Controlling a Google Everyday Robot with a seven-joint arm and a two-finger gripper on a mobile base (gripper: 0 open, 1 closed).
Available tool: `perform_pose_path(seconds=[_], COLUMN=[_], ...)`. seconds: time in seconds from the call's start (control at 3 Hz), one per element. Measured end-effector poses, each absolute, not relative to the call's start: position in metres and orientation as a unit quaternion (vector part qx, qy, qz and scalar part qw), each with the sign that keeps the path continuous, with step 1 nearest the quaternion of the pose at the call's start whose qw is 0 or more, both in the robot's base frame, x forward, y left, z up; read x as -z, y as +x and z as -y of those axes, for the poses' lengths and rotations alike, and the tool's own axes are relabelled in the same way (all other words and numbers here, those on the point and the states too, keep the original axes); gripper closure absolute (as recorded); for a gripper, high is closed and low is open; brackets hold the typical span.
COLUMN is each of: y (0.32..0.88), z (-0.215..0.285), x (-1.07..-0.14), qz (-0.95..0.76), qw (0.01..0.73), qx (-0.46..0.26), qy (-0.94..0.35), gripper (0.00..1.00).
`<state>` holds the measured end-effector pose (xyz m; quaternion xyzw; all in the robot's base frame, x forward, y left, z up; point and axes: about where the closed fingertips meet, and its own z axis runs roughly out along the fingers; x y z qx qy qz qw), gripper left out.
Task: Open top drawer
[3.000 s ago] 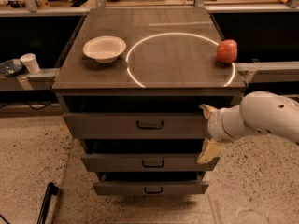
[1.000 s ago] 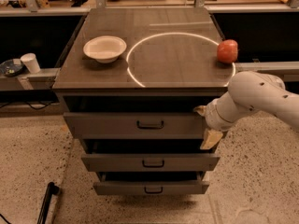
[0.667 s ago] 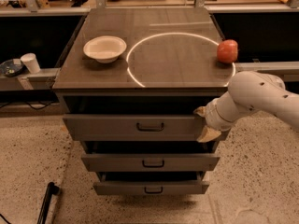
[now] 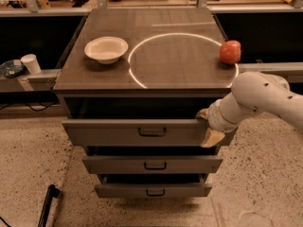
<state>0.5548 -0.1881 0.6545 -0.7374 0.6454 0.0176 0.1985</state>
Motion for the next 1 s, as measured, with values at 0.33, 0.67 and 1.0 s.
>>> perform_pose_path(seconds=[0.33, 0.67, 1.0], y=[0.5548, 0.5548, 0.5548], z=[0.1881, 0.1880, 0.1880], x=[-0.6545, -0.6544, -0.6544], qz=[-0.645, -0.645, -0.645], qw=[0.198, 0.198, 0.198], qx=[-0.018, -0.018, -0.018], qy=[-0.737, -0.737, -0.737], gripper=[0.12, 0.00, 0.00])
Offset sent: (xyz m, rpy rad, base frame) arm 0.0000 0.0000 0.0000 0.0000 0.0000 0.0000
